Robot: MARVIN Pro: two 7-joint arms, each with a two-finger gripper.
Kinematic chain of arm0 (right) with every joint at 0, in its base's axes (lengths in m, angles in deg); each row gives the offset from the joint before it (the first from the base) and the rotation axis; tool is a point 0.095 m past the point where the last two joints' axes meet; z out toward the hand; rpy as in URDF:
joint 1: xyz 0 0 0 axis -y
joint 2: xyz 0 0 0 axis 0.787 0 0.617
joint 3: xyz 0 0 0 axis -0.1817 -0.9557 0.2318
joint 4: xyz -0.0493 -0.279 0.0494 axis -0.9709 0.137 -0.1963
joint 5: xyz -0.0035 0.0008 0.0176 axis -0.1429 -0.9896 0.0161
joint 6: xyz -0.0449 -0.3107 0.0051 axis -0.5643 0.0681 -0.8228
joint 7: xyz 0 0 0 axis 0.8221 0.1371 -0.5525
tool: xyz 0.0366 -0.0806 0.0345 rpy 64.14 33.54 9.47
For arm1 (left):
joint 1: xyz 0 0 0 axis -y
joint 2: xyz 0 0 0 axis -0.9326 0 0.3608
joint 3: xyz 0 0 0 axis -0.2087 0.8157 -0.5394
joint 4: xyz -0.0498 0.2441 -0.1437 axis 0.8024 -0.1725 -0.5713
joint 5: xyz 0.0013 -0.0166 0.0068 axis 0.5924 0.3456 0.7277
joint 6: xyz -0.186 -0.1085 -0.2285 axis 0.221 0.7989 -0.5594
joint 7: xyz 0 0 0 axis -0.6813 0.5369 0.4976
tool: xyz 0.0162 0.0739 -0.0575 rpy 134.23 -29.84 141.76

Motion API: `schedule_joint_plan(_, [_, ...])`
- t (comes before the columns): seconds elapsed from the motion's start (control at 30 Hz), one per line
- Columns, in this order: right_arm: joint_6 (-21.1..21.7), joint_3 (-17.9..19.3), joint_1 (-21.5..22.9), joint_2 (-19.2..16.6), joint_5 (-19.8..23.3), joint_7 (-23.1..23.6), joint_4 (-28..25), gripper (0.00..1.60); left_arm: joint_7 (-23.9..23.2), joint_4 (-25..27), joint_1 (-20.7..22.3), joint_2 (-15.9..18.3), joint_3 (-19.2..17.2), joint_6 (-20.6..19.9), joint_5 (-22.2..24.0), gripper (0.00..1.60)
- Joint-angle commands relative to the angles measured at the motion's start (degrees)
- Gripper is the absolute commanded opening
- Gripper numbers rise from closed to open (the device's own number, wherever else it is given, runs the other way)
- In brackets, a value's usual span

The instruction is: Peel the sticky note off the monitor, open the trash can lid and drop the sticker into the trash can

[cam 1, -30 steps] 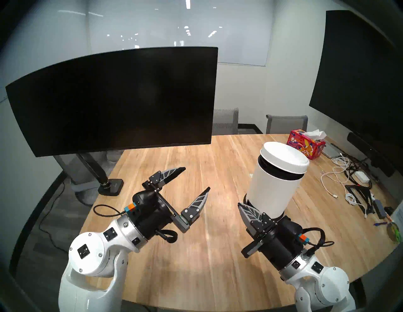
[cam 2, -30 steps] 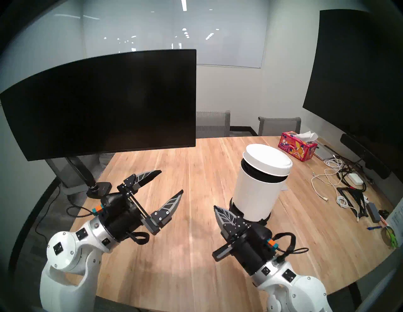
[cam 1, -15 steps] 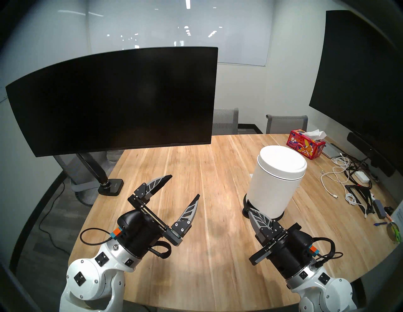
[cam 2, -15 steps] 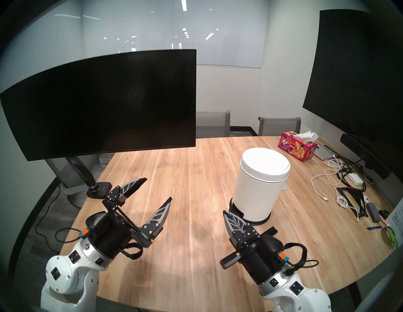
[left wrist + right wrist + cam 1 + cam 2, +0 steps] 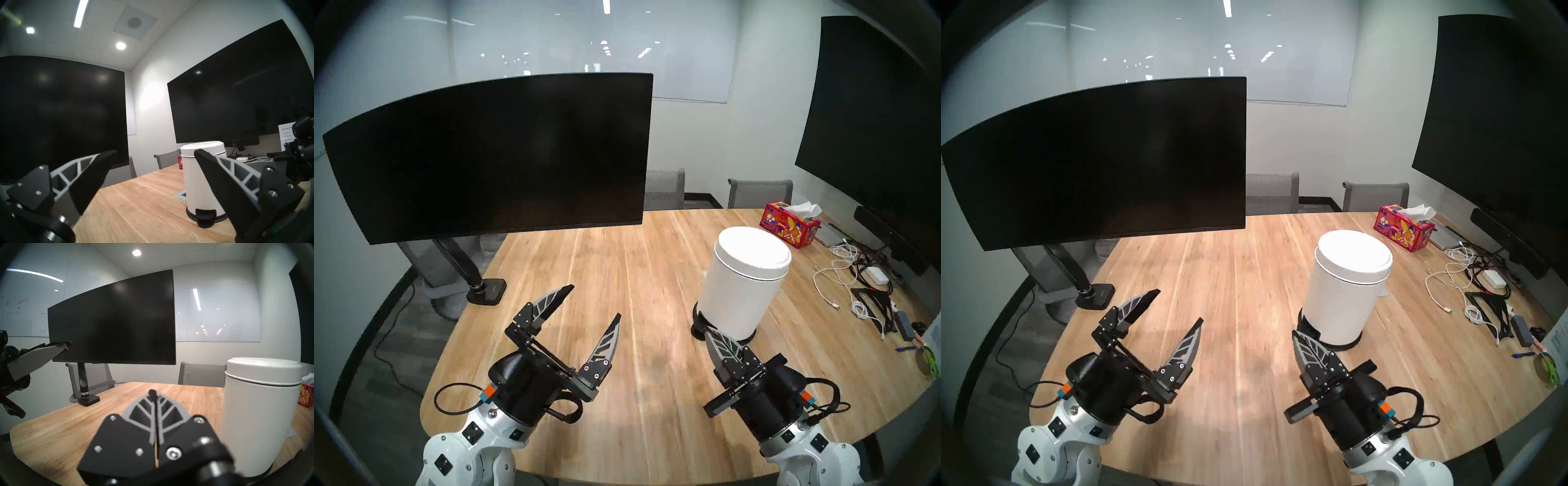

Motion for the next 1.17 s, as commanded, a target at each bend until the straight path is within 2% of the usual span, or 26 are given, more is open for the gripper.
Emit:
schedule_joint_plan(0.0, [-1.2,-0.2,-0.2,0.1,0.2,0.1,-1.5,0.32,0.2,1.3,-1.1,-0.4,0.2,1.5,-0.1,1.60])
schedule_joint_plan(1.13, [-1.5,-0.3,-0.4,0.0,0.2,0.0,-1.5,0.32,1.0,1.3,-1.3,0.1,0.5,2.0,-0.2,1.60])
